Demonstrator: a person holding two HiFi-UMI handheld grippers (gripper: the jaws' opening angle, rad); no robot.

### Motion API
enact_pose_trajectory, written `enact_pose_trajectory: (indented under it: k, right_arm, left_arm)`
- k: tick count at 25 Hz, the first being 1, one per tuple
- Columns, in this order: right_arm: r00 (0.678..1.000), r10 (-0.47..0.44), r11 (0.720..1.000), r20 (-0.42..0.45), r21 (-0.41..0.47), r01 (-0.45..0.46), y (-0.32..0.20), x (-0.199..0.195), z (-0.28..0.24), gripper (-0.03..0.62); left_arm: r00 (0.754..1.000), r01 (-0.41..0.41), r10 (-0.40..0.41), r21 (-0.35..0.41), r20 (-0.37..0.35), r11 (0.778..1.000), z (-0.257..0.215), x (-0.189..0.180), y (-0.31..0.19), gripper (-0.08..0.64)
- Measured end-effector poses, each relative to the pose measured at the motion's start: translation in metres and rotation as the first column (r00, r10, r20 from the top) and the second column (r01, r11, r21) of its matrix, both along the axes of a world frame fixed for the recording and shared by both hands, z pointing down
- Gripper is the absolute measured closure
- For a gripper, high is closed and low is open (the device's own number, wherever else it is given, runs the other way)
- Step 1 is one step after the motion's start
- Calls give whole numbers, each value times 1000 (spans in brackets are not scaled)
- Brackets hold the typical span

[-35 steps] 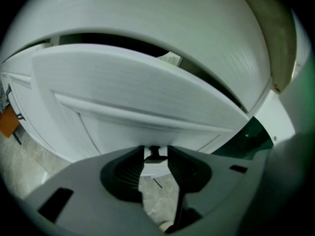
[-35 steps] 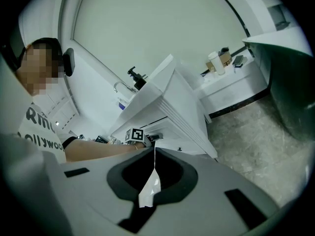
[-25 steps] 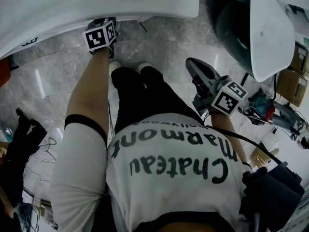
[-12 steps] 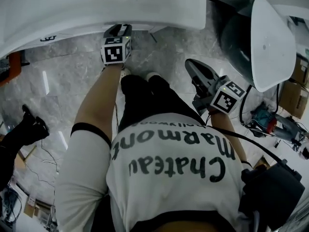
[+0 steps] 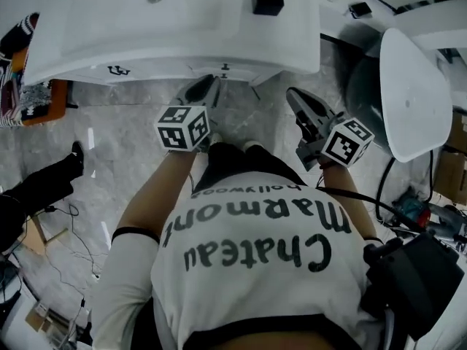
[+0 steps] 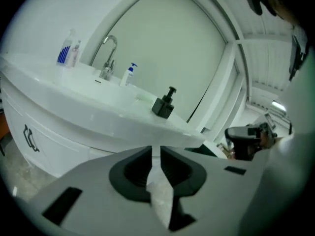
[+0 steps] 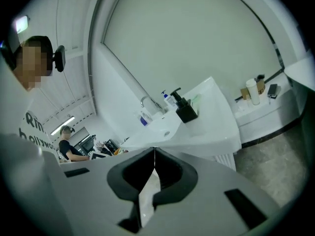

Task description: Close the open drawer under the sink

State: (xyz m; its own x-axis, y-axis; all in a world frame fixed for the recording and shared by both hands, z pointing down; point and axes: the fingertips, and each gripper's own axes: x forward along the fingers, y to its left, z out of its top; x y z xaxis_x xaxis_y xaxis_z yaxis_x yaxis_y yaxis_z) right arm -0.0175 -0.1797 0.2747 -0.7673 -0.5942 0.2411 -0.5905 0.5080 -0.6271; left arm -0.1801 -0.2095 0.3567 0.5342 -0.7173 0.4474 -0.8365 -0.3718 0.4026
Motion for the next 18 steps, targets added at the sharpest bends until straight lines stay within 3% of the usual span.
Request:
enact_pose_trajectory:
  k: [5, 11, 15, 18]
  right_arm:
    - [1000, 16, 996, -19, 87, -14, -14, -20, -35, 580]
    - [1000, -5, 987, -25, 163, 9, -9, -53, -71, 580]
    - [998, -15, 983, -66, 184, 27, 10, -70, -86, 580]
    - [997, -17, 982, -78, 189, 31, 19, -79, -92, 580]
  left_arm:
    - [998, 1, 9, 144, -69, 990, -82, -15, 10, 522]
    - [987, -23, 72, 316, -142, 948, -171, -36, 31, 540]
    - [981, -23, 94, 372, -172, 928, -201, -61, 63, 549]
    - [985, -20, 82, 380, -148, 925, -206, -78, 80, 549]
